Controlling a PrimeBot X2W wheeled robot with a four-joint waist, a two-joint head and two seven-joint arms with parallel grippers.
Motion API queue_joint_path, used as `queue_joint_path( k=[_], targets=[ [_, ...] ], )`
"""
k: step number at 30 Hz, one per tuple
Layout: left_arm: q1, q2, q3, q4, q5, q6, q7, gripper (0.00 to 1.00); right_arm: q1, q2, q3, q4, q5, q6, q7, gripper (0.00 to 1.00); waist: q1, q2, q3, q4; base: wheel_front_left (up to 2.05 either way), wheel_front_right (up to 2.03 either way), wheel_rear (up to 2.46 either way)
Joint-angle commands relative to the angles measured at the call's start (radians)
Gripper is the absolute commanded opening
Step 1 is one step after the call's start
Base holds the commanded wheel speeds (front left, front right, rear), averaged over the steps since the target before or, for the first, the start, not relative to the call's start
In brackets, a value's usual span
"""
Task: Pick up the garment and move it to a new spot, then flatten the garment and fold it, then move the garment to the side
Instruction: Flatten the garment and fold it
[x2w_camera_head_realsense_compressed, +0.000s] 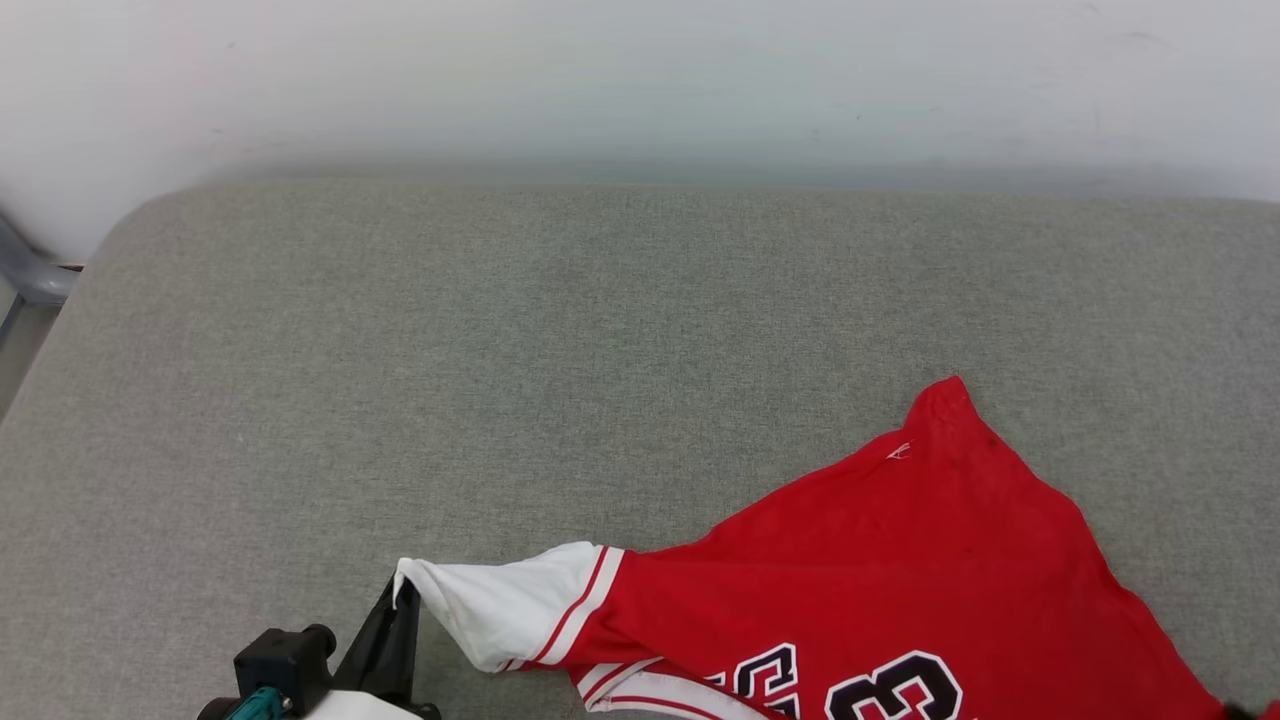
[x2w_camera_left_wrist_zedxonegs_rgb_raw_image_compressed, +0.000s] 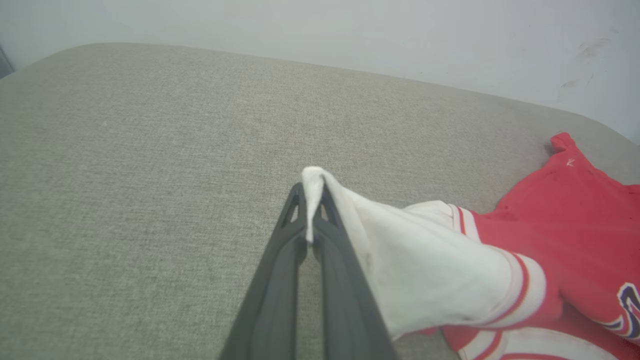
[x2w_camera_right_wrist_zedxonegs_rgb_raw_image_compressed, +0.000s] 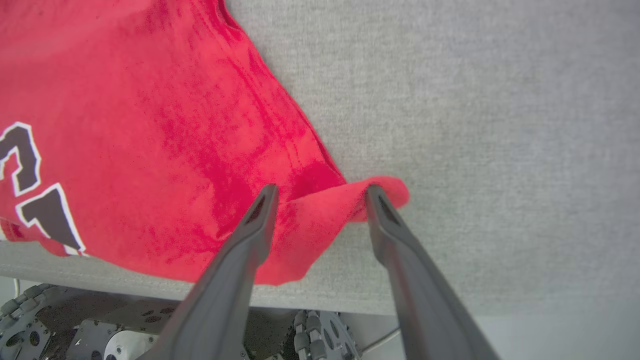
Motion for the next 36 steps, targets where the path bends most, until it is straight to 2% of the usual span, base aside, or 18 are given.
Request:
queue_joint_path(
  k=[1,7,10,17,21,26,32,36],
  targets=[
    [-0.001,-0.001,-0.001,-0.002,-0.001,0.005,0.002,0.00,-0.018,-0.011,-0.005,-0.010,-0.005,-0.001,-0.010,1.00,0.0001,-0.0001,-0.001,0.001,0.00,0.00,0.00],
    [-0.018,-0.004,-0.014,-0.008,0.002,0.005,0.002,0.00,-0.140,-0.063,-0.025,-0.114,-0.037,-0.001,-0.044,1.00,0.0001,-0.0001,0.003,0.014,0.00,0.00,0.00],
    [-0.027,-0.005,-0.022,-0.011,0.005,0.004,0.001,0.00,-0.231,-0.090,0.003,-0.152,-0.053,-0.001,-0.028,1.00,0.0001,-0.0001,0.016,0.025,0.00,0.00,0.00],
    [-0.071,-0.011,-0.044,-0.012,0.015,-0.005,-0.002,0.00,-0.468,-0.182,0.197,-0.159,-0.057,-0.001,0.090,1.00,0.0001,-0.0001,0.065,0.062,0.00,0.00,0.00],
    [-0.100,-0.019,-0.061,-0.009,0.022,-0.010,-0.004,0.00,-0.597,-0.229,0.333,-0.113,-0.039,-0.001,0.192,1.00,0.0001,-0.0001,0.097,0.089,0.00,0.00,0.00],
    [-0.134,-0.032,-0.074,-0.011,0.028,-0.016,-0.009,0.00,-0.739,-0.257,0.478,-0.024,-0.010,-0.001,0.300,1.00,0.0001,-0.0001,0.138,0.119,0.00,0.00,0.00],
    [-0.176,-0.050,-0.097,-0.006,0.037,-0.025,-0.014,0.00,-0.880,-0.244,0.605,0.123,-0.018,-0.001,0.319,1.00,0.0001,-0.0001,0.189,0.161,0.00,0.00,0.00],
    [-0.200,-0.064,-0.107,-0.005,0.045,-0.032,-0.016,0.00,-0.938,-0.223,0.653,0.234,-0.013,-0.001,0.291,1.00,0.0001,-0.0001,0.222,0.186,0.00,0.00,0.00]
  ],
)
